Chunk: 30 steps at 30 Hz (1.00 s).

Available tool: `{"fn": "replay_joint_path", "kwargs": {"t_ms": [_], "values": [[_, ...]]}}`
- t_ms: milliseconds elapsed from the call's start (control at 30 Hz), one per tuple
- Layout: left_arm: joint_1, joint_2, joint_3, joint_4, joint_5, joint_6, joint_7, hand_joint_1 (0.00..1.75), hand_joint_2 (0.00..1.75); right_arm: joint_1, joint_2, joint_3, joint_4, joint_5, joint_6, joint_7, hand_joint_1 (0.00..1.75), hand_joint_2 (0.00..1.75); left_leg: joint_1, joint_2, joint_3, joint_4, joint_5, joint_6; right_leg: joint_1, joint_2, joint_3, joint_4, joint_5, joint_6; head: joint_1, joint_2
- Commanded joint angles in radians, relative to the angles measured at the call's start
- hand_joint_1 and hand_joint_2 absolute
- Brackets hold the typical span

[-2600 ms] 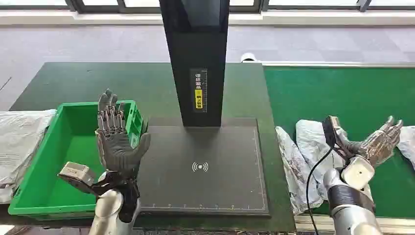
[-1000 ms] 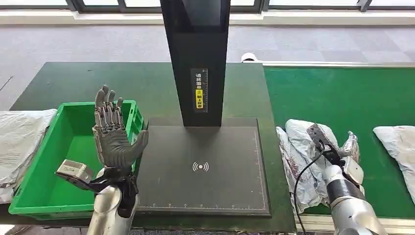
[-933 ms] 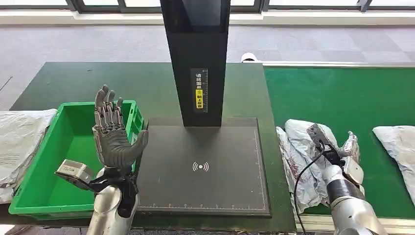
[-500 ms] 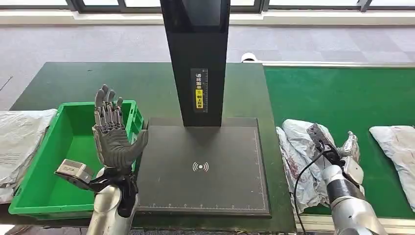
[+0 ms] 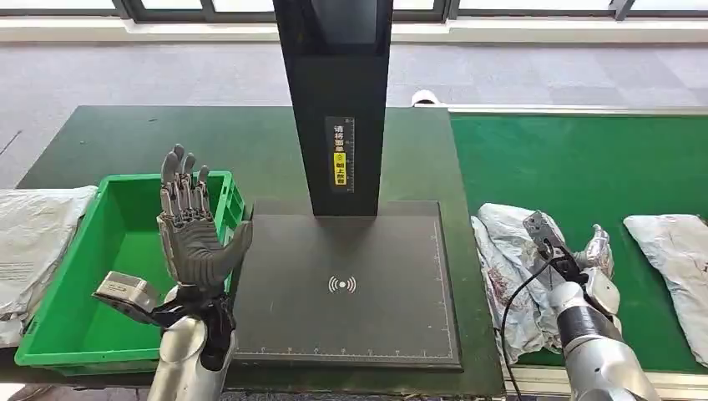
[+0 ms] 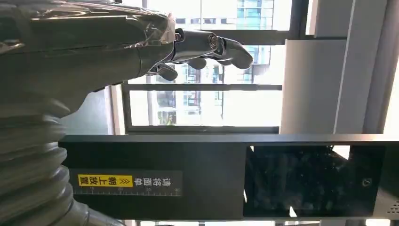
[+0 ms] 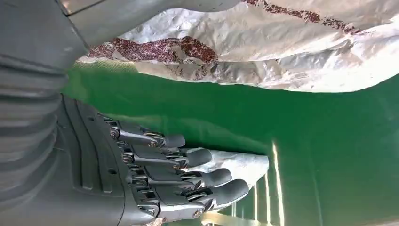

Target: Moved the parcel from conveyor to table for the left to box.

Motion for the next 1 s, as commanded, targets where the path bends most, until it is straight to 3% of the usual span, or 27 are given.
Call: {"fn": "replay_joint_path", "kwargs": {"t_ms": [33, 133, 167, 200, 267, 433, 1000], "values": [[-0.035, 0.005, 0.034, 0.059, -0.001, -0.003, 0.002, 0.0, 1.75, -0.044, -0.008, -0.02, 0.062, -0.002, 0.006, 0.003, 0.0, 1.75, 0.0, 0.001, 0.001, -0.001, 0.0, 0.0, 0.0, 0.001, 0.001, -0.002, 0.001, -0.001, 0.0, 0.0], [-0.035, 0.005, 0.034, 0.059, -0.001, -0.003, 0.002, 0.0, 1.75, -0.044, -0.008, -0.02, 0.062, -0.002, 0.006, 0.003, 0.0, 1.75, 0.0, 0.001, 0.001, -0.001, 0.0, 0.0, 0.0, 0.001, 0.001, -0.001, 0.0, -0.001, 0.0, 0.0], [-0.032, 0.015, 0.02, 0.061, 0.003, -0.031, 0.021, 0.0, 1.75, 0.053, -0.013, 0.119, 0.027, 0.045, 0.258, -0.248, 1.75, 1.75, 0.0, 0.001, 0.001, 0.0, 0.0, 0.0, 0.0, 0.001, 0.0, 0.0, 0.0, -0.001, 0.0, 0.0], [-0.032, 0.013, 0.018, 0.063, 0.003, -0.031, 0.021, 0.0, 1.75, 0.189, 0.022, 0.148, -0.076, 0.004, 0.502, -0.323, 1.75, 1.75, 0.0, 0.001, 0.001, -0.001, 0.0, 0.0, 0.0, 0.001, 0.001, -0.001, 0.001, -0.001, 0.0, 0.0], [-0.031, 0.013, 0.014, 0.066, 0.003, -0.031, 0.021, 0.0, 1.75, 0.301, 0.045, 0.193, -0.146, -0.036, 0.46, -0.318, 1.75, 1.75, 0.003, -0.005, 0.005, -0.004, 0.0, -0.001, 0.003, -0.005, 0.008, -0.006, 0.0, -0.001, 0.0, 0.0], [-0.032, 0.014, 0.015, 0.065, 0.003, -0.03, 0.021, 0.0, 1.75, 0.274, 0.015, 0.273, -0.15, -0.126, 0.481, -0.285, 1.75, 1.75, 0.002, -0.002, 0.005, -0.002, -0.003, 0.0, 0.003, -0.003, 0.007, -0.003, -0.002, -0.001, -0.001, 0.0], [-0.025, 0.018, 0.012, 0.061, 0.002, -0.031, 0.021, 0.0, 1.75, 0.272, 0.002, 0.313, -0.143, -0.175, 0.485, -0.289, 1.75, 1.75, 0.003, 0.003, 0.012, -0.003, -0.005, -0.002, 0.006, 0.003, 0.011, -0.005, -0.003, -0.003, 0.0, 0.0]]}}
